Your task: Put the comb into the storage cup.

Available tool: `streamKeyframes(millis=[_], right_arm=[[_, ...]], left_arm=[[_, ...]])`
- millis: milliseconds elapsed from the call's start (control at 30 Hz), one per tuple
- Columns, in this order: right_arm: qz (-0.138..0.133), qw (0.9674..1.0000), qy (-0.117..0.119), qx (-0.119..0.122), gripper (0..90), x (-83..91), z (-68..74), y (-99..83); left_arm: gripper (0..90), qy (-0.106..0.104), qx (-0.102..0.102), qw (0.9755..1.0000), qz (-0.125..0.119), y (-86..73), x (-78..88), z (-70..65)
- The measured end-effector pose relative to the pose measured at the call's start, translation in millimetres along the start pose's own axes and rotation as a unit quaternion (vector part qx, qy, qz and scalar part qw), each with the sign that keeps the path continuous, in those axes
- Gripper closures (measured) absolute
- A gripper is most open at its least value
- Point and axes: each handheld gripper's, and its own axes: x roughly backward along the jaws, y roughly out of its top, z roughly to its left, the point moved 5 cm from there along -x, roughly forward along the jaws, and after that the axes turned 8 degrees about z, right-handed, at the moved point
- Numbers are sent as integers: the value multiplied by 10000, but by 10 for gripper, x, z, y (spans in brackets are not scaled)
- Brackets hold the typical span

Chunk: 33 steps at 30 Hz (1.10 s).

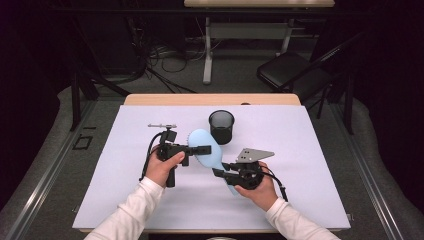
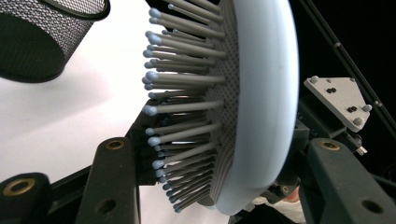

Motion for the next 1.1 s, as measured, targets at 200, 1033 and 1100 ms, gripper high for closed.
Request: streamKeyframes(millis=[200,1033,1100], right_arm=[[14,10000,-68,12,700,-8,3,-1],[109,9998,-133,-104,556,-46,-3,-9],[103,9998,-136,-109,532,-48,-1,-6]], left_arm=[[492,5,61,10000,-17,0,-5,3],[501,87,332,9994,-36,11,-42,67],[501,106,349,9993,-51,11,-37,66]])
